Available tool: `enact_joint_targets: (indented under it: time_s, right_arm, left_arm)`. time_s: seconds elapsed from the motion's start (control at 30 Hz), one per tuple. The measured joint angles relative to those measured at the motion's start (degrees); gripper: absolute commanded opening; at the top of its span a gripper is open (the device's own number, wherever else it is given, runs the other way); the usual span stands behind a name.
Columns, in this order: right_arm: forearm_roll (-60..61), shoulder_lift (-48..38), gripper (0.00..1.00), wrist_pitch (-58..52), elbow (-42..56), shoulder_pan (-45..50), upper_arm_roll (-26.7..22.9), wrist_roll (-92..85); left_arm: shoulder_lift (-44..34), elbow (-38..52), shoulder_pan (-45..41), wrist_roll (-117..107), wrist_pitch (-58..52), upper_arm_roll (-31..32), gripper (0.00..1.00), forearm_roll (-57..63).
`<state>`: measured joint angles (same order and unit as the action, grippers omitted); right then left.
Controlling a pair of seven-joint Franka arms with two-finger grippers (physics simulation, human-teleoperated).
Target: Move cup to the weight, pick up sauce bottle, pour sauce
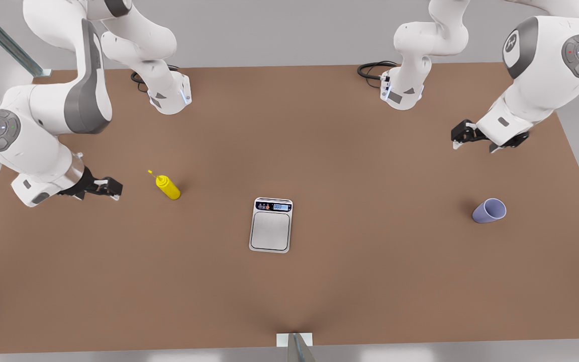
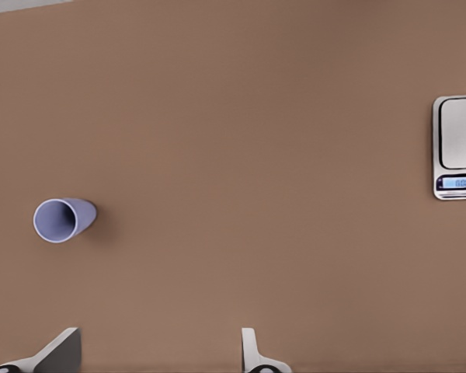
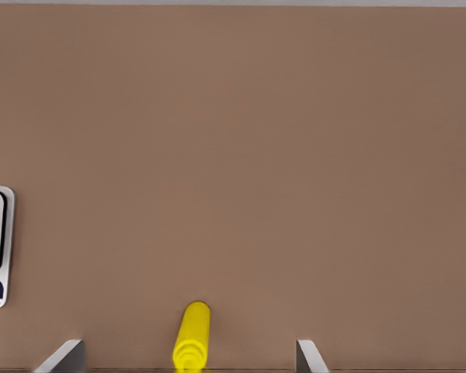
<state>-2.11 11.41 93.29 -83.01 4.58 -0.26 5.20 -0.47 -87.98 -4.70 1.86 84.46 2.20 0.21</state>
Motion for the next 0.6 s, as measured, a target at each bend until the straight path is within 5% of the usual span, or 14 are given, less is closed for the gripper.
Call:
enact_joint_targets:
  time_s: [0.17,0.3,0.6]
  right_arm:
    - [0.00,0.02,1.00,-0.22,0.30,-0.10,0.00,-0.11]
    - [-0.17,0.10,1.00,-0.02,0.30,-0.10,0.00,-2.29]
    - [-0.26,0.36,1.00,0.05,-0.44,-0.28,-0.06,-2.34]
  left_arm:
    - [3.35,0.09,-3.26,0.07,4.43,-2.70,1.00,-0.16]
    - [11.82,0.04,5.03,0.15,16.14,-5.70,1.00,-0.08]
    - [9.06,-24.93,4.20,8.01,32.47,-17.46,1.00,-1.69]
